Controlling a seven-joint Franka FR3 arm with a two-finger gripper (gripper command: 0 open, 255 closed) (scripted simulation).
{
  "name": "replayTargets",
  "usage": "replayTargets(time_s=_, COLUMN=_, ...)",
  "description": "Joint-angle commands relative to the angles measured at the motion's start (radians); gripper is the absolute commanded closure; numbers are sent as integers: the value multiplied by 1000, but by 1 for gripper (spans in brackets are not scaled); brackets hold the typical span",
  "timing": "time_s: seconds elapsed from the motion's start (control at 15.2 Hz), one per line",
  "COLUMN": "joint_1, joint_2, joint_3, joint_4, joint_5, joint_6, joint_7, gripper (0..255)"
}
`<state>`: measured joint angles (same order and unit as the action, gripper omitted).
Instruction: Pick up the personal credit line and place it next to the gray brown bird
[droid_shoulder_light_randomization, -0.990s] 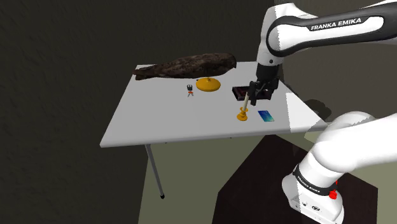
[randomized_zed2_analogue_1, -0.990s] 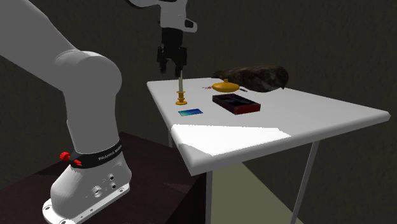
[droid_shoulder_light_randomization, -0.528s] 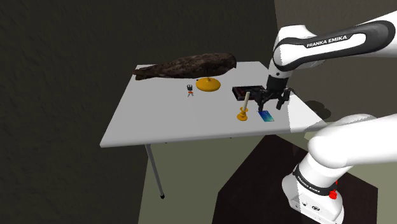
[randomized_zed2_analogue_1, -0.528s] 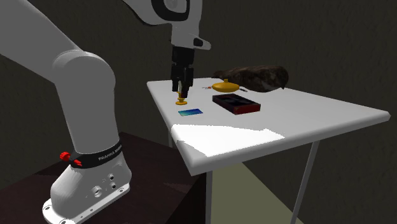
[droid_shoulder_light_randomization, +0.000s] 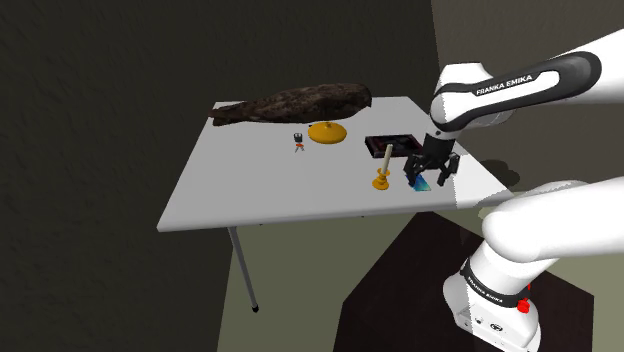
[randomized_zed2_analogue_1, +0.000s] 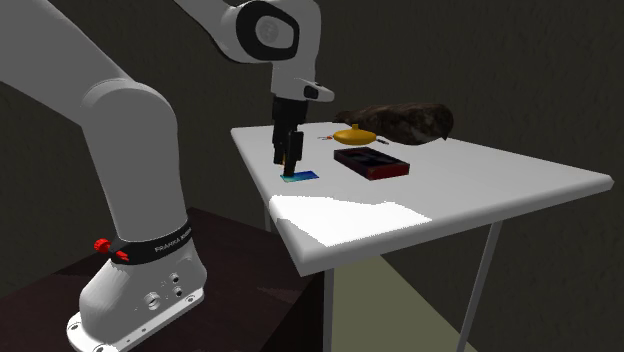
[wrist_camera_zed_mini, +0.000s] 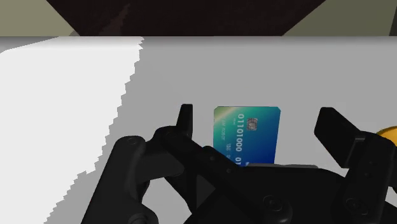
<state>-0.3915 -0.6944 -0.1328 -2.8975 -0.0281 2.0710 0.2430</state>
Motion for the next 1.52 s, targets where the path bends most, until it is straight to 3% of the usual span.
replayTargets(time_s=0.0, joint_1=0, joint_2=20, joint_3=-3, joint_4=-25, joint_5=-1, joint_6=46, joint_7=-2, gripper=0)
replayTargets(time_s=0.53, joint_1=0, joint_2=20, joint_3=-3, joint_4=-25, joint_5=-1, joint_6=45, joint_7=-2, gripper=0)
replayTargets(time_s=0.59, joint_1=0, joint_2=20, joint_3=-3, joint_4=-25, joint_5=-1, joint_6=45, joint_7=-2, gripper=255)
replayTargets(time_s=1.19, joint_1=0, joint_2=20, joint_3=-3, joint_4=-25, joint_5=-1, joint_6=46, joint_7=-2, gripper=255)
replayTargets(time_s=1.45, joint_1=-1, joint_2=-22, joint_3=2, joint_4=9, joint_5=0, joint_6=-30, joint_7=3, gripper=255)
